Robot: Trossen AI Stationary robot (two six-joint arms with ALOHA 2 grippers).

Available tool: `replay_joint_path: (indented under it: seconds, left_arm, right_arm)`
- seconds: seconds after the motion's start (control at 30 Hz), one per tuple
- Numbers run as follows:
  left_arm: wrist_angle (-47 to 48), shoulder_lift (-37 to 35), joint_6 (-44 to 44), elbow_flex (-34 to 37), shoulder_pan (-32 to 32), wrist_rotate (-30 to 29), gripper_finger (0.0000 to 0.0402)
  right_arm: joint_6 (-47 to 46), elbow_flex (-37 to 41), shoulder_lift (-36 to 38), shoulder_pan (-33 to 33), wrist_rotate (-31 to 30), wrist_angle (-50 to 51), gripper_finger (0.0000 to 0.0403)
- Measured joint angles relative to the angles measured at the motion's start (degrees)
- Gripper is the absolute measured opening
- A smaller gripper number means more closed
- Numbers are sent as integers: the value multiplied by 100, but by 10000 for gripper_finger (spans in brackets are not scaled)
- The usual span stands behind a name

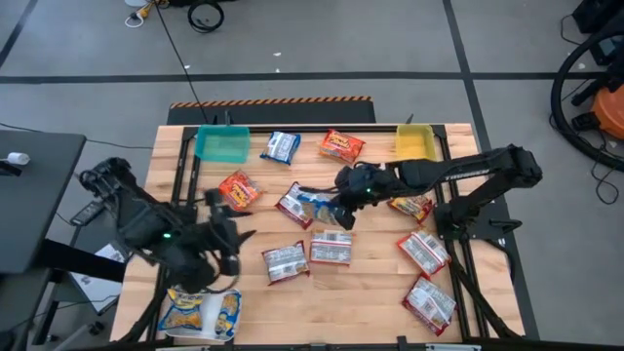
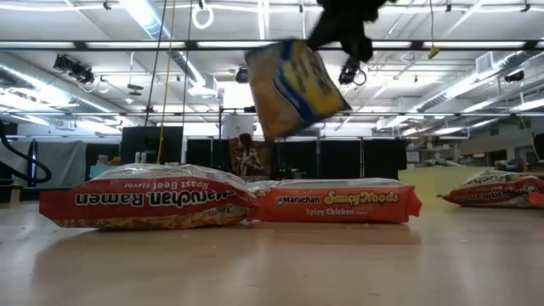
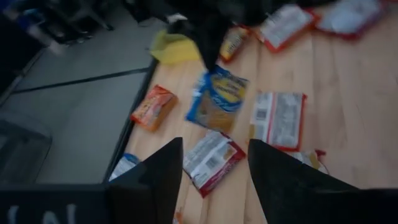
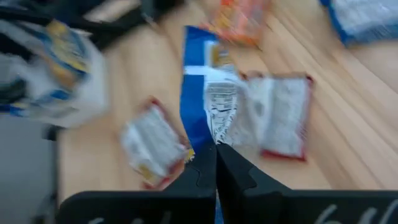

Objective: Sort Maruchan noodles
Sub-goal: Put the blue noodle pack into the white bin

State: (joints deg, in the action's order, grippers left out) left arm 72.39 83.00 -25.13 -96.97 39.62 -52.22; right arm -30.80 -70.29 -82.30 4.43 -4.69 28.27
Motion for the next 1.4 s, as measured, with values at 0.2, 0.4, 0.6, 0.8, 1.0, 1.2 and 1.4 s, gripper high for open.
replay_joint_path:
  seconds: [0.2, 0.4, 0.6, 0.8, 1.0, 1.2, 1.4]
  left_arm:
    - [-1522, 315, 1259, 0, -1087, 1637, 259]
    - [-2413, 797, 2987, 0, -1853, 2955, 312]
    - [-2797, 1340, 3740, 0, -2195, 3663, 313]
    - [-2751, 1534, 3428, 0, -2343, 3545, 305]
    - [-2931, 1555, 3486, 0, -2409, 4136, 296]
    - [-2844, 1718, 3266, 2, -2399, 4205, 264]
    - [-2618, 1679, 2933, 2, -2402, 4193, 151]
  right_arm:
    - [87, -215, -2, 426, 48, -9, 2]
    - [375, -215, -2, 965, -388, -124, 1]
    - [355, -220, -2, 1327, -448, -320, 1]
    - [384, -220, -2, 1674, -583, -598, 1]
    - [400, -220, -2, 1764, -627, -728, 2]
    - [644, -222, -4, 1751, -640, -1027, 3]
    - [655, -222, -4, 1678, -824, -1052, 16]
